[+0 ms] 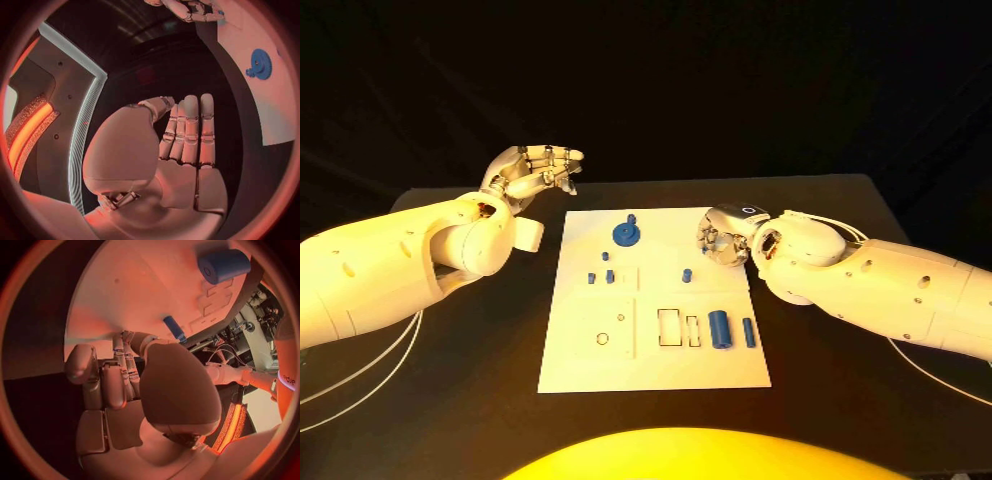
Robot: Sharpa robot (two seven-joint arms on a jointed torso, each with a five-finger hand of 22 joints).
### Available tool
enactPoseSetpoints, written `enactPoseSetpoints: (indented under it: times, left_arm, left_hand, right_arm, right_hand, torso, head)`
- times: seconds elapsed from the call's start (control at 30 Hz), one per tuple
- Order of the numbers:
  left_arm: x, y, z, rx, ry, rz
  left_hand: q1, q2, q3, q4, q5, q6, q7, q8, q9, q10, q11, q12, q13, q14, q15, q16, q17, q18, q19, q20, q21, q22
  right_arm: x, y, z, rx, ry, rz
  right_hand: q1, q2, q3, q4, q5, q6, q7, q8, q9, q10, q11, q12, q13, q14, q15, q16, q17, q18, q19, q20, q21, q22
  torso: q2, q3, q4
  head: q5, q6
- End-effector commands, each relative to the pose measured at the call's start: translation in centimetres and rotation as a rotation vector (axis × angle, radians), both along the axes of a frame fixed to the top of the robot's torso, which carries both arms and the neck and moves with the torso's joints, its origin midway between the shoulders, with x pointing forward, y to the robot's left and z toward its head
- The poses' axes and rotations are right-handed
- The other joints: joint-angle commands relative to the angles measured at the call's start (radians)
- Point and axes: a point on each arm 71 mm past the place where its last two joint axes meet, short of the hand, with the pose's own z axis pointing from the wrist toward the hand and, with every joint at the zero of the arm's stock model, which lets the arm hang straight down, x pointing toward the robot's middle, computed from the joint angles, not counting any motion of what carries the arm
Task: Assemble the parts on the task board
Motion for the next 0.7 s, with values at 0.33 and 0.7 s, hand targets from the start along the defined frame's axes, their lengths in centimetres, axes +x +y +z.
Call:
enactPoseSetpoints:
  times: [0.33, 0.7]
  left_arm:
    - [0.0, -0.2, 0.1, 0.015, -0.006, -0.007]
    - [-0.1, -0.3, 0.1, 0.02, -0.002, -0.012]
  left_hand:
    - [0.01, 0.005, -0.001, -0.009, 0.003, 0.001, -0.003, 0.0, -0.002, 0.008, -0.002, 0.003, -0.003, 0.001, -0.003, -0.005, -0.002, 0.014, 0.006, 0.0, -0.001, 0.0]
    - [0.011, 0.005, -0.001, -0.01, 0.003, 0.0, -0.003, 0.0, -0.002, 0.008, -0.002, 0.002, -0.004, 0.001, -0.003, -0.006, -0.003, 0.014, 0.007, 0.0, 0.0, 0.0]
  right_arm:
    - [-1.1, 0.2, -2.0, -0.122, 0.044, 0.001]
    - [-1.3, 0.2, -0.9, -0.022, -0.059, -0.031]
  right_hand:
    - [-0.029, 0.007, 0.017, -0.024, 0.001, 0.006, 0.002, 0.0, 0.006, 0.02, -0.006, -0.018, 0.005, 0.042, -0.006, 0.006, 0.01, -0.016, 0.014, 0.001, 0.031, 0.042]
    - [-0.072, 0.016, 0.027, -0.032, -0.001, 0.019, -0.007, 0.012, 0.024, 0.049, -0.013, -0.024, 0.01, 0.05, -0.011, 0.025, 0.028, -0.025, 0.036, -0.002, 0.09, 0.074]
  torso:
    - [-0.001, -0.0001, -0.001]
    - [-0.001, -0.0012, 0.0014]
  head:
    - [-0.003, 0.0]
    - [0.004, 0.003]
